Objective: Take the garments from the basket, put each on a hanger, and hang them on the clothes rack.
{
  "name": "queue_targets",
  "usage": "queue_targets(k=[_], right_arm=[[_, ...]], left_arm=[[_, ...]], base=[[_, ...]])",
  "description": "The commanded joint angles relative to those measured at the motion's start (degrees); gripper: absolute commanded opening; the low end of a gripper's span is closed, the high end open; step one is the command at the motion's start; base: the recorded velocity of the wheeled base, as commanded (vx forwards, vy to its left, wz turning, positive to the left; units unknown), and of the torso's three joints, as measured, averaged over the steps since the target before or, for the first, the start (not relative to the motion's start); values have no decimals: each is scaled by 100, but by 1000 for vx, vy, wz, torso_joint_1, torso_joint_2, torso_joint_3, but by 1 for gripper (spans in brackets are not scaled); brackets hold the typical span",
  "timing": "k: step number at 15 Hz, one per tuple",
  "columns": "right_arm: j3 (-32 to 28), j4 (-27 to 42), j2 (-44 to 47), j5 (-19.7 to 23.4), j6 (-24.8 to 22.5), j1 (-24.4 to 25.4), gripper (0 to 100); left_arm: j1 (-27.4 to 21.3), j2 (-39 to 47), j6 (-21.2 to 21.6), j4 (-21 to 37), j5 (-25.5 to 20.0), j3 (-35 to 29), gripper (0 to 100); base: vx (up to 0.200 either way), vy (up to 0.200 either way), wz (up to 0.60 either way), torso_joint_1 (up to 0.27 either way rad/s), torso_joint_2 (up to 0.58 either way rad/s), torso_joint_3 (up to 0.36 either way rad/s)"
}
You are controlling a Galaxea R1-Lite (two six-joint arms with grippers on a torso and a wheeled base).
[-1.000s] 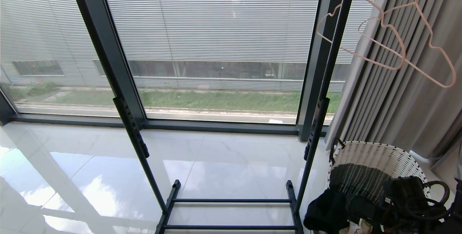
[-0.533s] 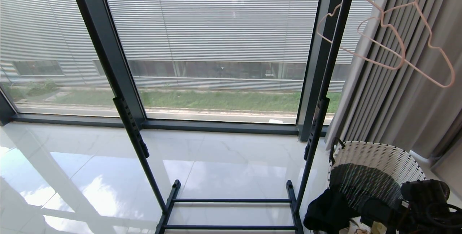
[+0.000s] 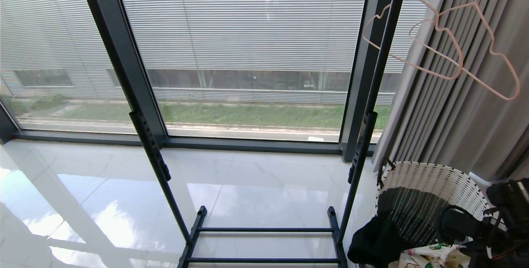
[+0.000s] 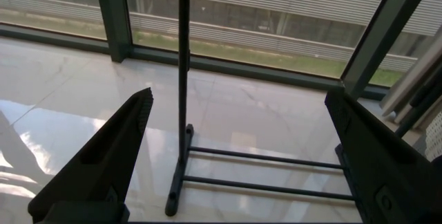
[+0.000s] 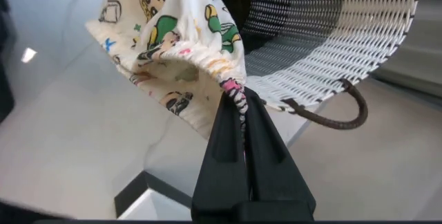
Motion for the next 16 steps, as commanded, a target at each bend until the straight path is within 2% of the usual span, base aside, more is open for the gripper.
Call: queue_targets(k=[1,3,4,14,16], right_arm=[[-1555,1919,-1569,3,582,552,0],[-2539,3448,-1903,30,907,886,0],[-2697,3597,-1965,21,1030,992,0],[-2988,3597,-1947,21,1039,1273,0],[-3119,3597,-1894,21,1039,1396,0]], left_arm=[[-9,0,-13,2,1,1,100],[0,0,-13,2,1,1,100],[-9,0,-4,2,1,1,100],[0,0,-13,2,10,1,100],[0,0,49,2,1,1,100]], base=[[0,0,0,0,0,0],[0,0,0,0,0,0],[-200,0,0,2,2,2],[-200,0,0,3,2,1],[0,0,0,0,0,0]])
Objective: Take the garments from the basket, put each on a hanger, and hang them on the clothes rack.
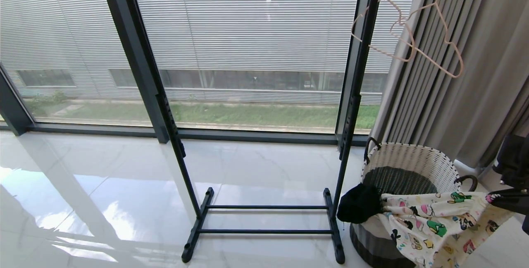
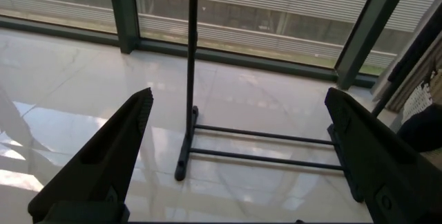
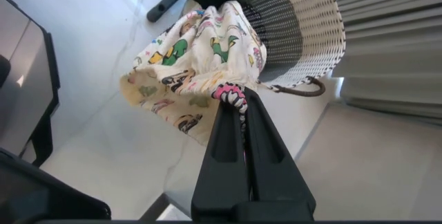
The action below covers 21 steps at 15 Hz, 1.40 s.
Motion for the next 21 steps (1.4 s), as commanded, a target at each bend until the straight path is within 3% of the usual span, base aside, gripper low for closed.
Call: queue_targets(k=[1,6,7,8,9,12,15,17,18,21], right_arm=[[-110,-9,98,-1,-3,114,0],[-329,-9,186,-1,6,413,0],[-382,-9,194,-1,6,465,0],[-400,-9,186,-1,-3,492,0],[-391,-9,168,-1,6,553,0],[-417,-9,159,-1,6,668,0],[-444,-9,98,-1,6,676,0],[-452,-26,71,17,15,676,0],[-487,-70,71,17,15,676,0],[-558,-114,54,25,15,685,0]], left_arm=[[5,0,-8,3,1,1,100],[5,0,238,3,-43,1,100],[-13,44,405,-40,-597,-113,100],[-136,580,133,-67,-1388,-605,100],[-206,1459,-166,-207,-1511,-1063,100],[-417,3516,-166,-1438,-1511,-1774,100],[-1375,4992,-254,-2018,-1475,-2284,100],[-2456,5985,-289,-2036,-1071,-2618,100],[-2852,6381,-456,-2044,-737,-2803,100],[-4108,7365,-1520,-2044,133,-3242,100]], base=[[0,0,0,0,0,0],[0,0,0,0,0,0],[0,0,0,0,0,0],[0,0,0,0,0,0],[0,0,0,0,0,0],[0,0,0,0,0,0],[0,0,0,0,0,0],[0,0,0,0,0,0],[0,0,0,0,0,0],[0,0,0,0,0,0]])
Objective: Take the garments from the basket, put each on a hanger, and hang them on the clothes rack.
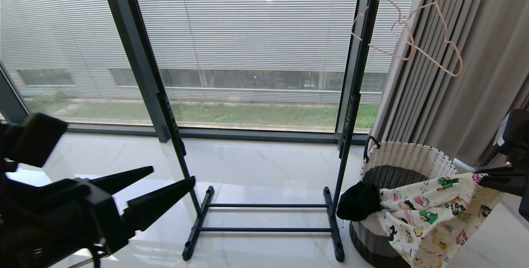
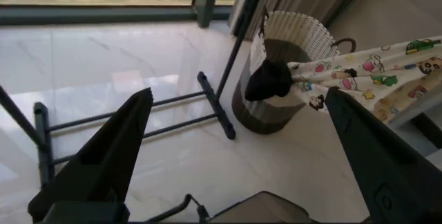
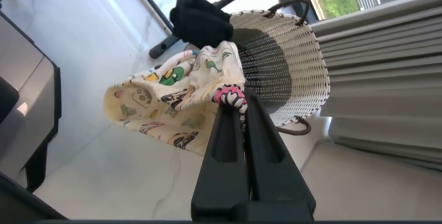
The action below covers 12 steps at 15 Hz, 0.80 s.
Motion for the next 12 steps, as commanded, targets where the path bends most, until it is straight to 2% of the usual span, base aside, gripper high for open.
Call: queue_targets(k=[1,2,4,6,8,11,12], right_arm=[[-31,-3,-27,21,-3,18,0],[-58,-3,-45,65,6,70,0],[-119,-3,-71,65,6,193,0],[-225,-3,-71,65,41,378,0],[-234,-3,-71,74,68,492,0],[-225,-3,-71,82,446,844,0],[-225,-3,-80,82,490,861,0]], left_arm=[[-1415,1520,-825,-48,684,-517,100],[-1863,1836,-1036,-56,833,-693,100],[-2434,2302,-1256,-56,974,-992,100],[-3260,3357,-1282,-56,1484,-1484,100],[-3462,3963,-1300,-56,1660,-1906,100],[-3559,5220,-1572,-250,1712,-3198,100],[-3559,5440,-1564,-285,1712,-3391,100]], base=[[0,0,0,0,0,0],[0,0,0,0,0,0],[0,0,0,0,0,0],[0,0,0,0,0,0],[0,0,0,0,0,0],[0,0,0,0,0,0],[0,0,0,0,0,0]])
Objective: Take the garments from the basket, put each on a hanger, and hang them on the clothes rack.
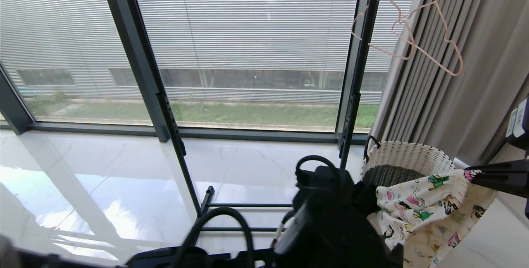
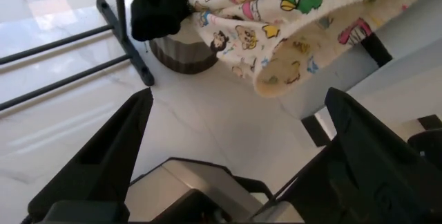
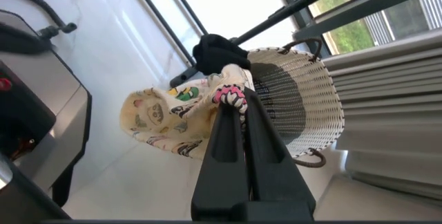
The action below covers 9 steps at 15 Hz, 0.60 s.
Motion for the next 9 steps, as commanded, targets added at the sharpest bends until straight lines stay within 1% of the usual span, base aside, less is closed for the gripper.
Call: queue_targets(k=[1,4,5,6,9], right_arm=[[-1,-2,-3,-2,27,68,0],[-18,-2,-47,34,71,77,0],[-10,-2,-91,86,71,77,0],[-10,-2,-109,95,71,77,0],[-18,-2,-135,253,71,77,0]], left_arm=[[-145,1260,-32,-95,74,-897,100],[-163,1752,-32,-95,91,-1266,100],[-136,2033,-50,-86,250,-1477,100],[-101,2192,-50,-86,390,-1556,100],[-22,2631,-50,-86,443,-1811,100]], base=[[0,0,0,0,0,0],[0,0,0,0,0,0],[0,0,0,0,0,0],[0,0,0,0,0,0],[0,0,0,0,0,0]])
